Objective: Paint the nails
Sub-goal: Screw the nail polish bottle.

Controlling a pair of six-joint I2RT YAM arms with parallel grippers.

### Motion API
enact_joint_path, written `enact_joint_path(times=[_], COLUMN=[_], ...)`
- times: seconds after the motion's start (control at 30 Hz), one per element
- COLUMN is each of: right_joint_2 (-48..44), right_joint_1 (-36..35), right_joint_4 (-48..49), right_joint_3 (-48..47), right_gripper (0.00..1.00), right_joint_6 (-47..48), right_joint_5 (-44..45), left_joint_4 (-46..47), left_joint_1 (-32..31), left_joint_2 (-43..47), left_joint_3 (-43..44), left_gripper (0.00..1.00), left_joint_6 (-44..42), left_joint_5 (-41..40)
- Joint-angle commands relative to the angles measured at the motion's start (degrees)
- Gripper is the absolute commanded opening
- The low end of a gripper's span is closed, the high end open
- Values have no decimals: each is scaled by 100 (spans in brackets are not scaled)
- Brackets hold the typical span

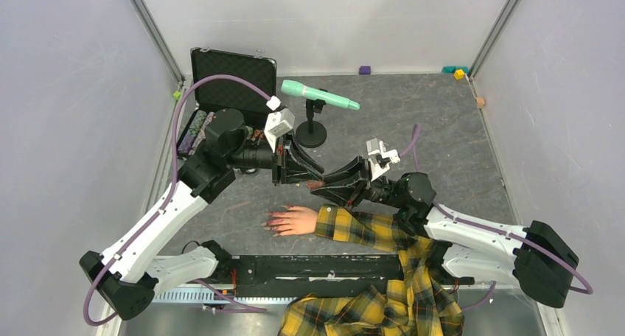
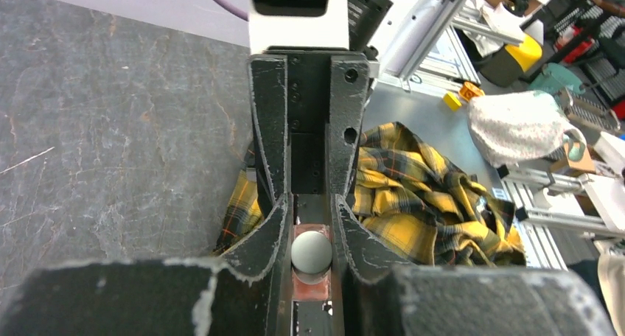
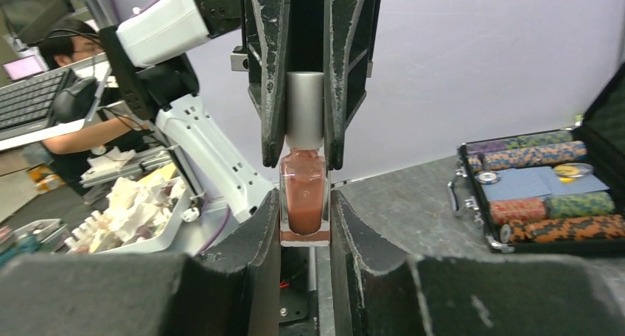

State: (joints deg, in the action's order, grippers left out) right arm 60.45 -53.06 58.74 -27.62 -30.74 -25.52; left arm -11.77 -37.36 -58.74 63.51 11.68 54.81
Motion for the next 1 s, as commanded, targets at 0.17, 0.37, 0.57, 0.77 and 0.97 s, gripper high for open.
enact_joint_path(times=[0.17, 0.37, 0.57, 0.77, 0.97], right_joint_2=[-4, 7, -65, -267, -622], right_joint_1=[98, 96, 94, 94, 98], right_joint_4=[1544, 1212, 955, 510, -61], right_joint_3=[-319, -343, -288, -240, -139], right_gripper=[0, 0, 0, 0, 0], right_joint_6=[-706, -413, -103, 253, 693], right_joint_5=[-343, -98, 126, 350, 637], left_joint_4=[-910, -501, 69, 10, -125], left_joint_1=[-104, -113, -114, -113, -104], left_joint_2=[-26, 62, 325, 528, 660], left_joint_3=[81, -21, -241, -143, 42], left_gripper=[2, 2, 38, 99, 100], left_joint_6=[-634, -229, 192, 248, 75], left_joint_5=[389, 93, -366, -1544, -1920])
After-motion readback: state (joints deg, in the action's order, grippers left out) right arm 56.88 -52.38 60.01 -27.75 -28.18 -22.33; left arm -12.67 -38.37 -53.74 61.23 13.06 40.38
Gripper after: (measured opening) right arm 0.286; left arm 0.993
